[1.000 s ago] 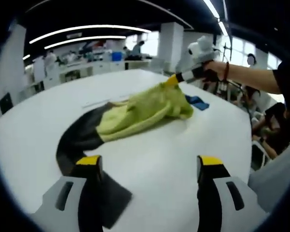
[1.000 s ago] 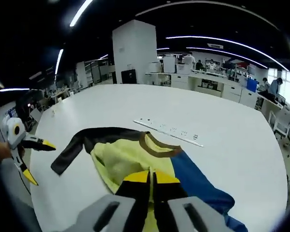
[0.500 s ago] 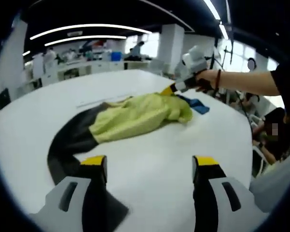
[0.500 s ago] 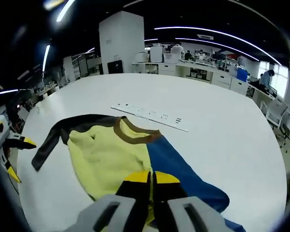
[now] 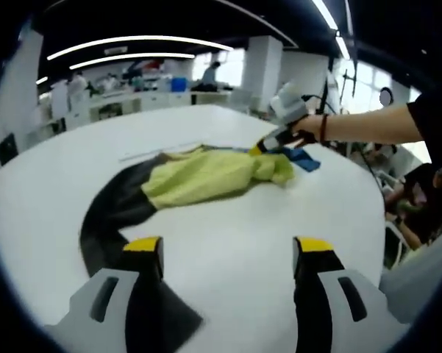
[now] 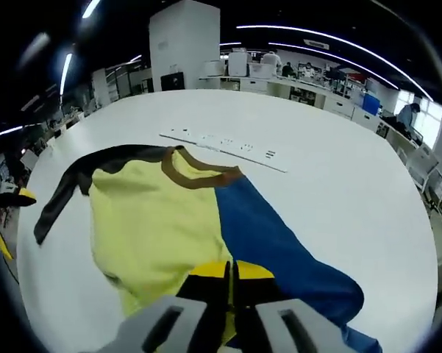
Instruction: Fold the garment on the visible template until the final outline fits inside the template.
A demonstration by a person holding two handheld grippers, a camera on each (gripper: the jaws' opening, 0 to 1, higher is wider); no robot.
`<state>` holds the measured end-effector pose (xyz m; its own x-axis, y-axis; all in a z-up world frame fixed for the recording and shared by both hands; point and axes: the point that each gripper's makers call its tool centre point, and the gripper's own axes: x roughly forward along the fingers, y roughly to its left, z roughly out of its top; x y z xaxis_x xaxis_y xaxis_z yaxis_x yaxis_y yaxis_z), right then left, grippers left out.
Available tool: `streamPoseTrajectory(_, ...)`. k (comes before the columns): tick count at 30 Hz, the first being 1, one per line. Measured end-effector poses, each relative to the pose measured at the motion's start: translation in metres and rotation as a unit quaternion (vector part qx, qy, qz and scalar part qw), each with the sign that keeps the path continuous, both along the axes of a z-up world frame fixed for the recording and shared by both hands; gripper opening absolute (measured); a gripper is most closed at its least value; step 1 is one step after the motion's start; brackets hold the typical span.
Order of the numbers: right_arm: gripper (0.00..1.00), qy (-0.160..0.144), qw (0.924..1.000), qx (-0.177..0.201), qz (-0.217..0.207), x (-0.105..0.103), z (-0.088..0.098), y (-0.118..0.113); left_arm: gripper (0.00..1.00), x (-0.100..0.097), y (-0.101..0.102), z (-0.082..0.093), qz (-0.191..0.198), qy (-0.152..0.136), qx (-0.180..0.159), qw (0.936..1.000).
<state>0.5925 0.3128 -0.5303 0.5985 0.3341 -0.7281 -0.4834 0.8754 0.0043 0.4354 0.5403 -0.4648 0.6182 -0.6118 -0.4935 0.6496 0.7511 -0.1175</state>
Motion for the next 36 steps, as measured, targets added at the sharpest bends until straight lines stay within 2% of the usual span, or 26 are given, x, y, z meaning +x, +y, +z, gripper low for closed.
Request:
streamPoseTrajectory(6,0.00,0.002,1.0000,0.003,0.002,0.000,0.002,-0.001,0.68,-0.002,0.001,0.001,0.000,-0.002,0.001,1.0000)
streamPoseTrajectory(9,0.01,0.000,0.9997,0.010,-0.024,0.001,0.006,-0.009,0.69,-0.004,0.002,0.001,0.002,0.000,0.000,1.0000)
streamPoseTrajectory(12,0.05,-0.006,0.9991,0.028,-0.031,0.001,0.017,-0.009,0.70,-0.005,0.003,0.003,0.004,-0.001,0.001,1.0000)
streamPoseTrajectory(16,0.15,-0.050,0.9987,-0.001,0.003,0.001,0.037,-0.008,0.71,-0.006,0.004,0.006,0.008,-0.002,-0.002,1.0000)
streamPoseTrajectory(19,0.20,-0.062,0.9977,0.028,-0.006,-0.004,0.052,-0.004,0.73,-0.007,0.001,0.012,0.008,-0.007,-0.005,0.9999)
streamPoseTrajectory(22,0.24,-0.073,0.9968,0.030,0.009,-0.011,0.064,-0.002,0.74,-0.008,-0.001,0.016,0.007,-0.010,-0.010,0.9999)
streamPoseTrajectory(27,0.38,-0.075,0.9958,0.033,0.041,-0.027,0.072,0.007,0.76,-0.011,-0.001,0.019,0.004,-0.013,-0.008,0.9999)
streamPoseTrajectory(34,0.42,-0.076,0.9942,0.034,0.069,-0.056,0.081,0.021,0.79,-0.015,0.002,0.024,0.003,-0.019,-0.008,0.9998)
streamPoseTrajectory(36,0.43,-0.074,0.9940,0.033,0.073,-0.057,0.080,0.020,0.79,-0.015,0.002,0.025,0.005,-0.021,-0.008,0.9997)
